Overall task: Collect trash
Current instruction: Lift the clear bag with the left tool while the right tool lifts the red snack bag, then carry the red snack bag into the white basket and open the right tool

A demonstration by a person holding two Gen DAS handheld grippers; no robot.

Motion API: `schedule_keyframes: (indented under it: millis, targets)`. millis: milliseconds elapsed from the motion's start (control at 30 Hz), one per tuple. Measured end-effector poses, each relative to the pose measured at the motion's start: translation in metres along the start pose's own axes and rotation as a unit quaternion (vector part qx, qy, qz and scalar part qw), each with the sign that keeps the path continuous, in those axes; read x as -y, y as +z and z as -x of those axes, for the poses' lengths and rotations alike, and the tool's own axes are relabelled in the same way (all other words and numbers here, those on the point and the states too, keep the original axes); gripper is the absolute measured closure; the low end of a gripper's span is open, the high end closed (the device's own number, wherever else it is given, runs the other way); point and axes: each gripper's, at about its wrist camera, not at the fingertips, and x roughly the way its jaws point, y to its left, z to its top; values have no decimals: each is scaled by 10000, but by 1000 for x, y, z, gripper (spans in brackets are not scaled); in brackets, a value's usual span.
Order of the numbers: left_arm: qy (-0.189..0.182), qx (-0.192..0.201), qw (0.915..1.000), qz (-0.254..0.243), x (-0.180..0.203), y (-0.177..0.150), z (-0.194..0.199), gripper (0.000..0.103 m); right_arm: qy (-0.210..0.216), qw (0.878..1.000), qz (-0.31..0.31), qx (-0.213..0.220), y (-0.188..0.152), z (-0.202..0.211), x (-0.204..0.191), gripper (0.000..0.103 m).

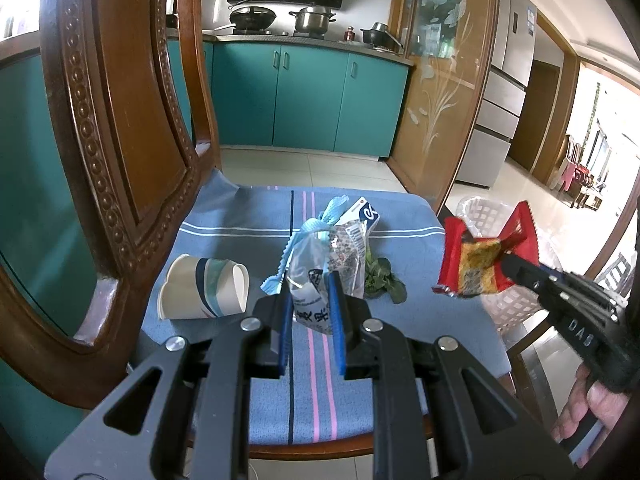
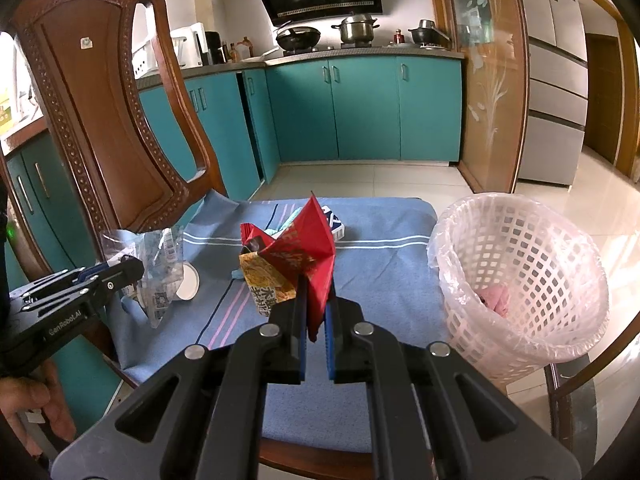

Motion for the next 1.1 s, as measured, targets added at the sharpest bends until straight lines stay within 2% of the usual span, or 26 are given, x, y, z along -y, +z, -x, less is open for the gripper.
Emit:
schedule_keyframes:
  millis: [133, 233, 300, 433, 500, 533, 567, 633, 700, 733, 767, 900, 1000, 1100]
  targets:
    - [-1, -2, 10000, 4, -1, 0, 0, 85, -233, 9988, -223, 363, 11, 12, 23, 95]
    - [4, 2, 10000, 4, -1, 0, 0, 85, -777, 9922, -649, 725, 23, 24, 69, 95]
    - [2, -5, 10000, 18, -2, 0, 0, 85, -1061, 9868, -926, 803, 27, 27, 99, 95]
    - [-13, -10, 10000, -1, 0, -1, -1, 85, -1402, 9789, -1341, 639, 25, 17, 145, 95]
    - [-18, -17, 10000, -18, 1, -2, -1, 85, -1439, 9783, -1454, 334, 22, 1, 160, 90]
    - [-19, -23, 10000, -24, 2, -2, -2, 85, -1448, 9785, -1458, 173, 21, -6, 163, 81]
    - [-17, -26, 10000, -30, 1, -2, -2, 85, -1476, 9772, -1525, 31, 18, -13, 167, 65]
    - [-9, -45, 10000, -53, 2, -3, -3, 85, -1465, 9754, -1646, -3, 15, -15, 169, 50]
    - [-3, -67, 10000, -72, 2, -3, -5, 85, -1479, 9743, -1667, 342, 20, 1, 164, 37]
    - [-1, -75, 9999, -83, 2, -4, -5, 85, -1503, 9724, -1689, 576, 21, 12, 161, 24]
    - [4, -81, 9999, -105, 4, -4, -6, 85, -1548, 9690, -1735, 838, 20, 25, 159, 16]
    - [-157, -152, 9996, -180, 15, -2, -11, 85, -1634, 9484, -2103, 1721, 17, 66, 163, 11]
    - [-442, -200, 9986, -198, 40, 4, -17, 85, -1761, 9367, -2280, 1989, 13, 78, 168, 10]
    - [-925, -349, 9946, -304, 81, 17, -31, 85, -1870, 9268, -2503, 2086, 8, 83, 178, 10]
